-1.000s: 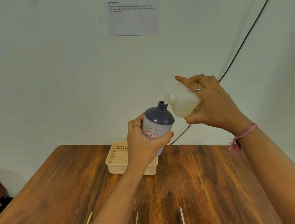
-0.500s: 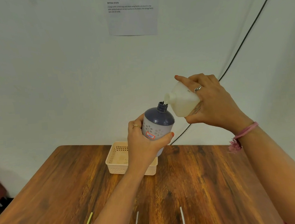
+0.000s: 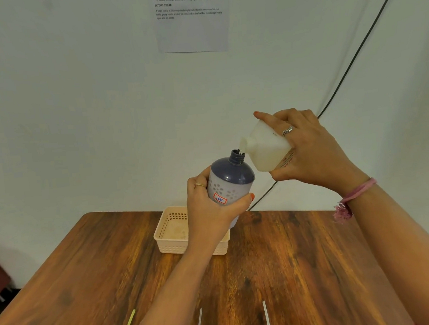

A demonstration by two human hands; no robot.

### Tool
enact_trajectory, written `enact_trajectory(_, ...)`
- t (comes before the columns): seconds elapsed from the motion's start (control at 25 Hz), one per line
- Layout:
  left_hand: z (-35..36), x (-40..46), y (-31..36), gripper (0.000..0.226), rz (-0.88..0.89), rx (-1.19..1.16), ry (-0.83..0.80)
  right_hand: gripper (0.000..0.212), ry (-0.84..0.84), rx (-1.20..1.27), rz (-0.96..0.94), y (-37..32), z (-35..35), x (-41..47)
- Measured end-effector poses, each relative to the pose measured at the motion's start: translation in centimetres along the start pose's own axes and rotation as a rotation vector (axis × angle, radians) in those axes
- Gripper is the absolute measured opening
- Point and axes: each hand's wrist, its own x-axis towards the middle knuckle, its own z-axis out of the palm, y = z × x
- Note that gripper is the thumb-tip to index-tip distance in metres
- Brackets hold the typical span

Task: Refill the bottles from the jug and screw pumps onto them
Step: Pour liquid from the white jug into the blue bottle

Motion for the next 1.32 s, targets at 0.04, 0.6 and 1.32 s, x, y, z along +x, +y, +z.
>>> enact_trajectory(0.04,0.03,-0.02,-0.03,0.073,-0.005,0.001,0.001,0.104,-0.002,-0.002,-0.001,0.00,0.00,-0.01)
enact_trajectory(0.6,0.44,-0.12,-0.24,0.074,-0.021,0.018,0.015,0.104,0.000,-0.019,-0.016,0.20,0.27,-0.13)
enact_trajectory(1.32,0.31,-0.25,-0.46,0.074,-0.001,-0.011,0.016,0.102,0.025,-0.053,-0.036,0.09,0.25,0.14)
